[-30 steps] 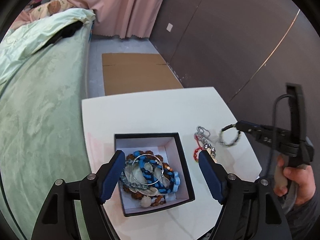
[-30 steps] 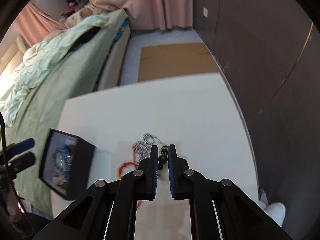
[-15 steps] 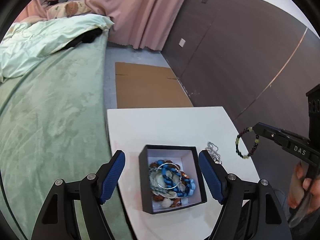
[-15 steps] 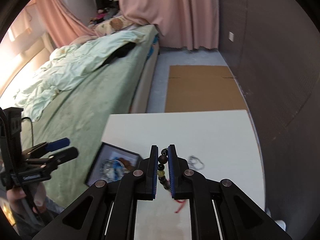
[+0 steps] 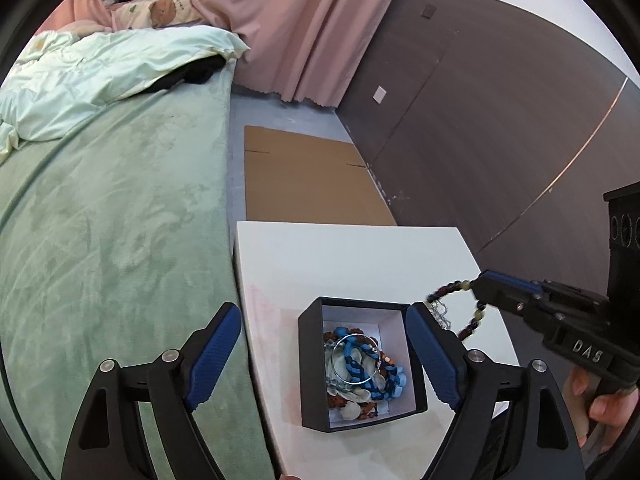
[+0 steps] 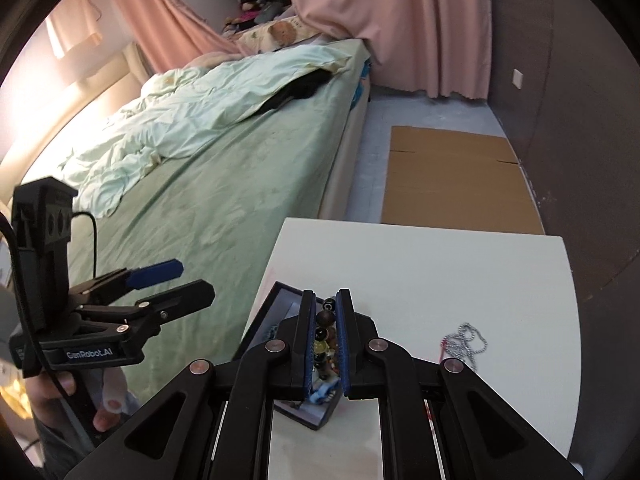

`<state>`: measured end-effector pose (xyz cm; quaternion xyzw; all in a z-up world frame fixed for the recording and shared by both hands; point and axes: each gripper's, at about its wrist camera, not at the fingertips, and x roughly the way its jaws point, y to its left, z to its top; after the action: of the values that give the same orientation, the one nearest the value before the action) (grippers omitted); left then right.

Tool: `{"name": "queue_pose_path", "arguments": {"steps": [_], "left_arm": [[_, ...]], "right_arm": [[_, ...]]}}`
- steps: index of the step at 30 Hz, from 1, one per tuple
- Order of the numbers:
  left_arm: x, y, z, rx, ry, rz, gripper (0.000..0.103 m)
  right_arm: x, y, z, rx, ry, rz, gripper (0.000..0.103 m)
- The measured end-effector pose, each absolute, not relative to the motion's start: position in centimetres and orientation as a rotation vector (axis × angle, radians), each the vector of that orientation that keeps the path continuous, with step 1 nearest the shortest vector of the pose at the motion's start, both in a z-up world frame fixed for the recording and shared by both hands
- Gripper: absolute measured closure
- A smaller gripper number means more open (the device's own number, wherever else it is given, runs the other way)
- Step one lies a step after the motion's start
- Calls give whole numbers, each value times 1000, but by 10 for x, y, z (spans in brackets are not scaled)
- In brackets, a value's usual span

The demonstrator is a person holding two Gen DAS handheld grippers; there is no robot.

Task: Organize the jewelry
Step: 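Lift the black-green bead bracelet with the right tool and carry it to the box, then grasp the gold butterfly pendant on red string with the left tool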

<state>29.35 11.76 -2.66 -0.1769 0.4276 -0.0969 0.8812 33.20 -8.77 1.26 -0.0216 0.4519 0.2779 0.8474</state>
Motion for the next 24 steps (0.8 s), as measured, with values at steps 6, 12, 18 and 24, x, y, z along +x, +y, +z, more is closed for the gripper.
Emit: {"name": "queue_pose_path", "arguments": {"steps": [6,12,18,24], "left_arm": [[301,116,-30,-388,887,-198,11],[309,95,-29,-366,884,-211,11],[316,59,-25,-286,894,-243,11],[318,6,-30,-153,930,-307,11]], "right_arm": [[340,-111,8,38,969,593,59],[346,-149,11,78,959,578,58],[350,-193,0,110,964,561,58],[355,-248,-30,299,960,545,57]]}}
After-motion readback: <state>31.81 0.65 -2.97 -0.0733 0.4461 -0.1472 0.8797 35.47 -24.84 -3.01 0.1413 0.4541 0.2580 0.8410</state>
